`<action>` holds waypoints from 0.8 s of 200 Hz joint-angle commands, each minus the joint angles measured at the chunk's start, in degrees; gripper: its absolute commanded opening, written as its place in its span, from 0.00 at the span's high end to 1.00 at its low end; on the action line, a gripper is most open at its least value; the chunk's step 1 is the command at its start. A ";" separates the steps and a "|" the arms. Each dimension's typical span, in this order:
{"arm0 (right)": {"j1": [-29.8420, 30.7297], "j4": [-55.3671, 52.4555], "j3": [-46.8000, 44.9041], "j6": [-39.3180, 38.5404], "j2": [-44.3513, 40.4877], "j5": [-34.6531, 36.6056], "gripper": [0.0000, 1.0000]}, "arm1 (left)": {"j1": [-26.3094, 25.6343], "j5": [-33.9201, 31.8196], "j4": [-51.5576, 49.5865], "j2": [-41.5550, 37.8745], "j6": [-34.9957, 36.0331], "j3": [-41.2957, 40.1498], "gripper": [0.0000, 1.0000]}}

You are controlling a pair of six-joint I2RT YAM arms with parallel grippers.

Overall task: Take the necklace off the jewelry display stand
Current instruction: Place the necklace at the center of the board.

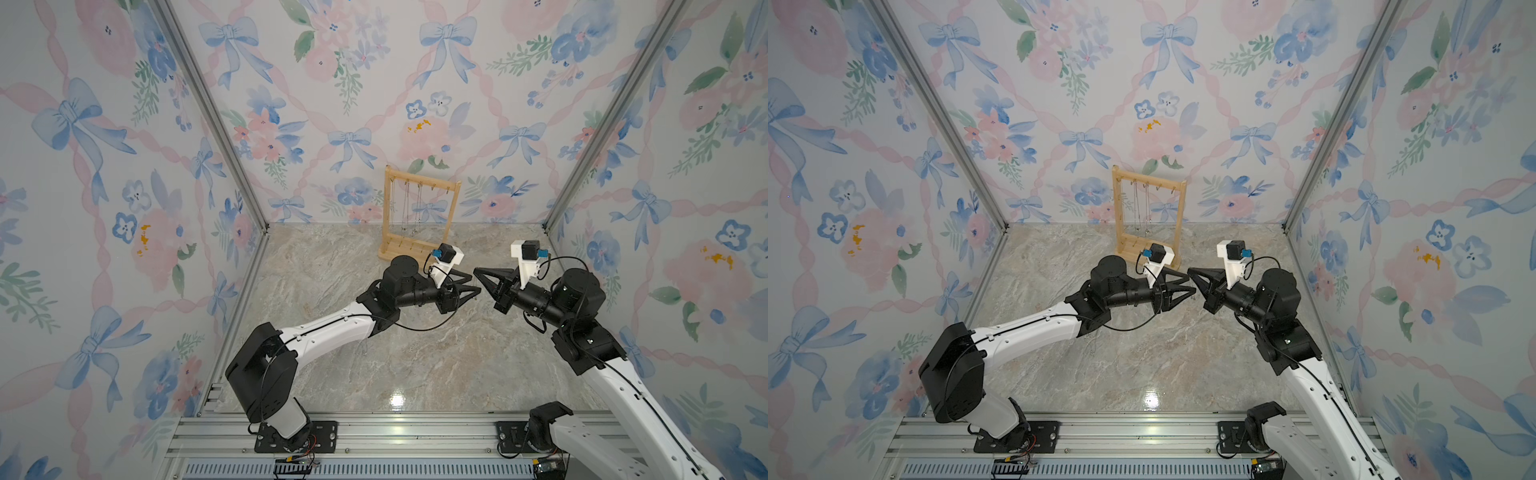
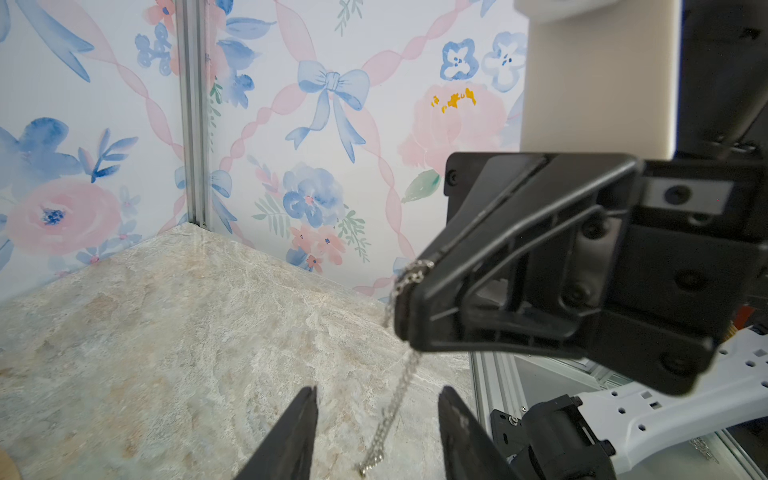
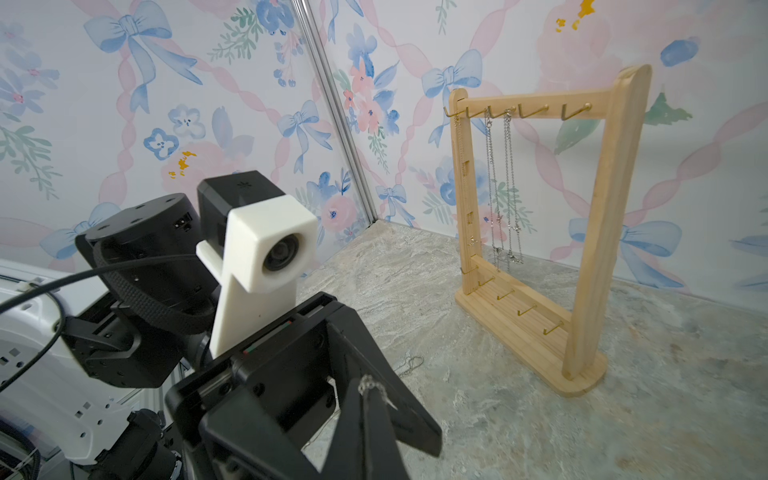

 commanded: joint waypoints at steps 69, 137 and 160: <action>-1.11 -0.65 -0.74 -0.48 -0.72 -1.25 1.00 | -0.71 2.40 1.39 3.25 0.55 3.10 0.74; -1.20 -1.52 -0.76 -1.26 -0.83 -1.39 1.00 | -0.88 2.19 1.36 3.28 -0.14 1.49 1.00; -1.20 -1.97 -0.54 -1.49 -0.38 -2.64 1.00 | -0.95 1.62 1.54 2.17 -0.67 -0.33 1.00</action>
